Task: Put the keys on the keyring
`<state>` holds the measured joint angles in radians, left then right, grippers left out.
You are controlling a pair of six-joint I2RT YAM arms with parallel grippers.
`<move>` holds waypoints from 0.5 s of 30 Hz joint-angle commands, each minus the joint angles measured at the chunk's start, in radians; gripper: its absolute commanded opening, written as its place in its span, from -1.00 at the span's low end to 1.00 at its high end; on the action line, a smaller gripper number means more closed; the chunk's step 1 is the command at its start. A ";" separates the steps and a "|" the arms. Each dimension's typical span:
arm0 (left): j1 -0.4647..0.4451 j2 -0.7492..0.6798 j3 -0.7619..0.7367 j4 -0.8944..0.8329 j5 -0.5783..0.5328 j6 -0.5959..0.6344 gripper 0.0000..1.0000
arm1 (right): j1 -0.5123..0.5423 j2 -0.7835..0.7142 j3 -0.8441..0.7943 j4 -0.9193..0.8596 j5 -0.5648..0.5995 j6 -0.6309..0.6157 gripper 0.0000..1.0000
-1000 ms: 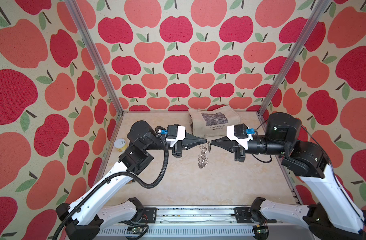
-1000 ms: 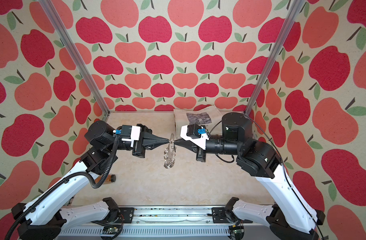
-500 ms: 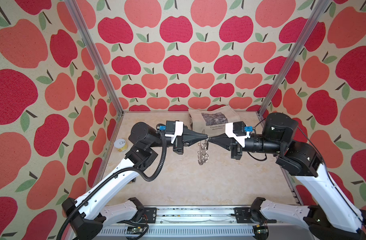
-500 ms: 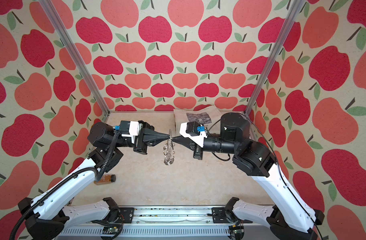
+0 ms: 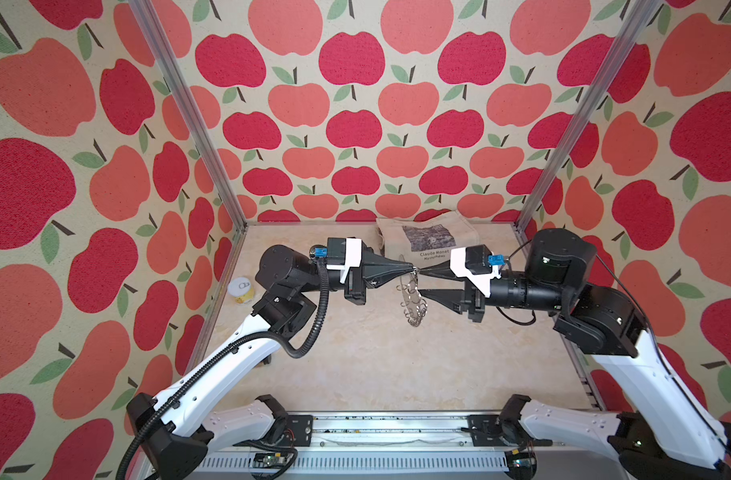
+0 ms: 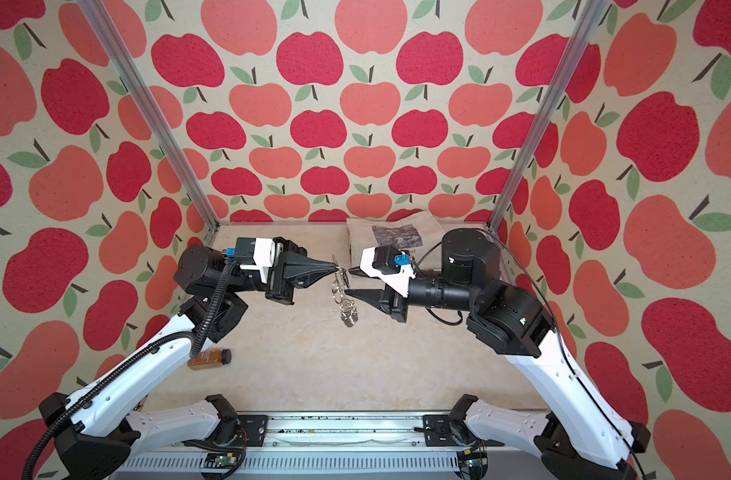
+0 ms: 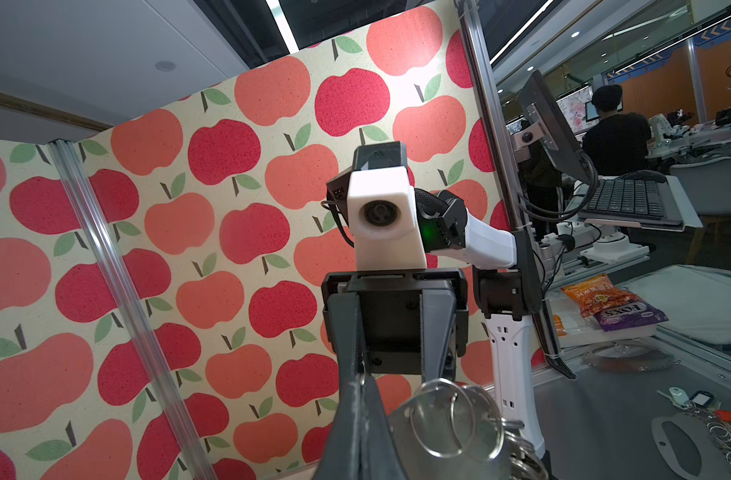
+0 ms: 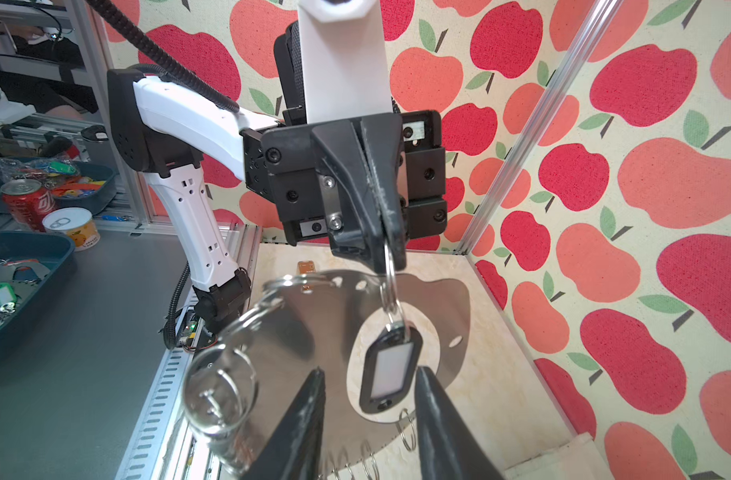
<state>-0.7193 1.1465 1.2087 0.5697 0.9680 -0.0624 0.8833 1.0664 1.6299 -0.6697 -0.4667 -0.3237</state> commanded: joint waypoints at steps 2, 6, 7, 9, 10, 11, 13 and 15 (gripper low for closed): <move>0.005 -0.007 -0.003 0.053 -0.005 -0.014 -1.00 | 0.002 -0.038 0.001 0.019 0.044 -0.004 -0.21; 0.005 -0.002 -0.006 0.069 -0.001 -0.029 -1.00 | 0.002 -0.042 0.001 0.064 0.042 0.001 -0.22; 0.005 -0.001 -0.008 0.069 0.001 -0.031 -1.00 | 0.002 -0.040 0.002 0.074 0.038 0.003 -0.24; 0.005 0.000 -0.008 0.071 -0.001 -0.032 -1.00 | 0.001 -0.036 0.003 0.090 0.024 0.010 -0.34; 0.005 0.000 -0.009 0.071 0.001 -0.034 -1.00 | 0.001 -0.030 0.007 0.095 0.011 0.016 -0.38; 0.004 0.000 -0.009 0.071 0.003 -0.035 -1.00 | 0.000 -0.025 0.010 0.099 -0.004 0.022 -0.44; 0.004 0.000 -0.009 0.070 0.003 -0.033 -1.00 | 0.000 -0.009 0.017 0.106 -0.034 0.035 -0.54; 0.004 0.000 -0.008 0.063 0.005 -0.030 -1.00 | 0.000 0.005 0.023 0.105 -0.056 0.044 -0.63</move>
<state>-0.7193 1.1473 1.2007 0.5854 0.9691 -0.0814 0.8833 1.0542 1.6306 -0.5907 -0.4740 -0.3054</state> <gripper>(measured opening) 0.054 0.201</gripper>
